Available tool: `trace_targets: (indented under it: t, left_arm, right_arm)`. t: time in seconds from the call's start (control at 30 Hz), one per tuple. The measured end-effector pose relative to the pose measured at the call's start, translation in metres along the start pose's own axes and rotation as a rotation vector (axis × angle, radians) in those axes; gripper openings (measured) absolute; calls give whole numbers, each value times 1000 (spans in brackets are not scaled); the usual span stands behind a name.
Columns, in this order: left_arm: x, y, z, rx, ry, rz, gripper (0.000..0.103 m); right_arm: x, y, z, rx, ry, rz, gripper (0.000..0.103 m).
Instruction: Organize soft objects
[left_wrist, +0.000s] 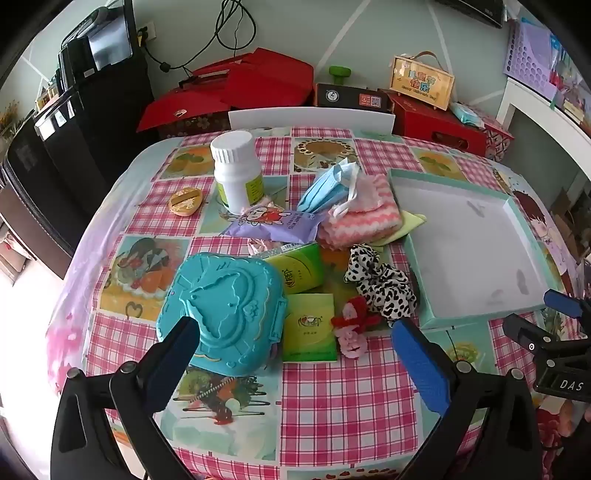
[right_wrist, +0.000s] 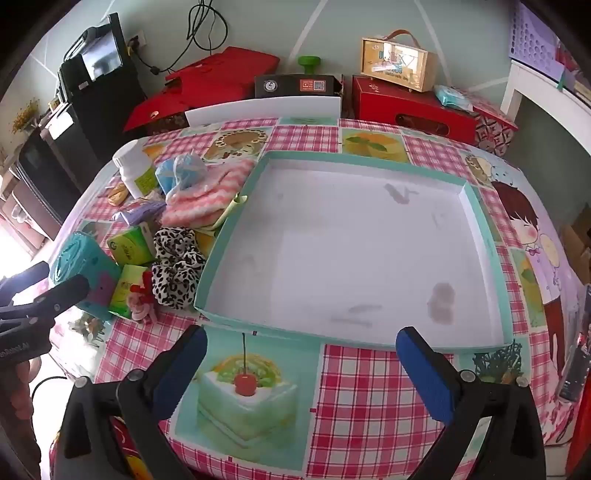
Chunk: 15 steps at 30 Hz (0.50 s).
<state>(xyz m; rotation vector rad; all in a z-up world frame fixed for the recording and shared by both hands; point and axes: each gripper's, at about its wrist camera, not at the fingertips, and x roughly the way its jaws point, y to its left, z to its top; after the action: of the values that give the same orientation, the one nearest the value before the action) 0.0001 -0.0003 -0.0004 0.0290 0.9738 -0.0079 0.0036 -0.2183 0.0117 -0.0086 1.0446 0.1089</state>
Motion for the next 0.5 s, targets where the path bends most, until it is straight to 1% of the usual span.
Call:
trace_targets:
  t: [0.27,0.3,0.5]
  left_arm:
    - [0,6,3,-14,10,-4,103]
    - [0,7,-2,-14,1,-2,103]
    - [4,5,-4,-23,11,13,103]
  right_arm:
    - [0,0,0,-2,4,-3,103]
    - [2,-1,-1,-1,4,-3,103]
    - [-1,-3,-3,-5,8,-9,103]
